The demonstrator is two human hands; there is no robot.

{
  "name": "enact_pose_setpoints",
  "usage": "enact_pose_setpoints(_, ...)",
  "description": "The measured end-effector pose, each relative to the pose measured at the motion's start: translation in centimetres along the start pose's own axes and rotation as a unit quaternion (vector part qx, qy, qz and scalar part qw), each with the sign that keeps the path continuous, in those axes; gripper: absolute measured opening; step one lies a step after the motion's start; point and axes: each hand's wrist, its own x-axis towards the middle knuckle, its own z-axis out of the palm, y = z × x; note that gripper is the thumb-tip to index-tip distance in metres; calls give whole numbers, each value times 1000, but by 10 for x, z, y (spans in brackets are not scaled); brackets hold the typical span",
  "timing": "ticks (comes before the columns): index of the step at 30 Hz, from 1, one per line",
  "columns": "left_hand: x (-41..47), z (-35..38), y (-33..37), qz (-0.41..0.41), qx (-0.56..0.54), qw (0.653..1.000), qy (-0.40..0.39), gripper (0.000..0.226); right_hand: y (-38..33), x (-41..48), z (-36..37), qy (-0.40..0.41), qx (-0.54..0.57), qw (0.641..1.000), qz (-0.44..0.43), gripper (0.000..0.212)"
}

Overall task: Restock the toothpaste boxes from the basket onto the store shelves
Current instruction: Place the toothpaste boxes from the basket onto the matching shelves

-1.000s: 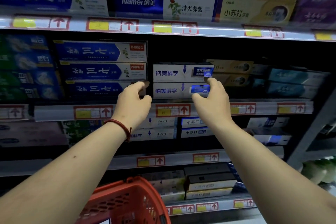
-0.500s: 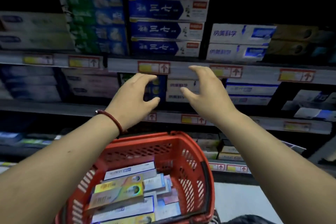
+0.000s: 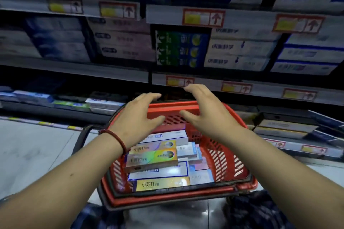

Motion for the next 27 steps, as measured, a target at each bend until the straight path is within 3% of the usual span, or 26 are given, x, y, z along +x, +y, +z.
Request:
enact_pose_setpoints(4, -17, 30, -34, -47, -20, 998, -42, 65, 4, -7, 43, -71, 13, 997, 18, 70)
enact_pose_setpoints(8, -27, 62, -55, -114, -3, 982, -151, 69, 5, -11, 87, -171, 17, 985, 34, 73)
enact_pose_setpoints(13, -33, 82, -79, -234, 41, 941, -241, 66, 5, -13, 129, -271, 57, 950, 141, 75)
enact_pose_setpoints(16, -32, 85, -95, -287, 45, 918, -268, 79, 7, -9, 144, -304, 50, 929, 204, 71)
enact_pose_setpoints(19, -32, 89, -103, -317, 49, 897, -303, 66, 10, -6, 157, -329, 42, 912, 241, 61)
enact_pose_setpoints(23, -30, 97, -105, -344, 16, 885, -313, 64, 9, -4, 169, -361, 105, 878, 295, 62)
enact_pose_setpoints(27, -31, 96, -107, -395, -46, 888, -230, 64, 13, -3, 173, -318, 179, 865, 345, 43)
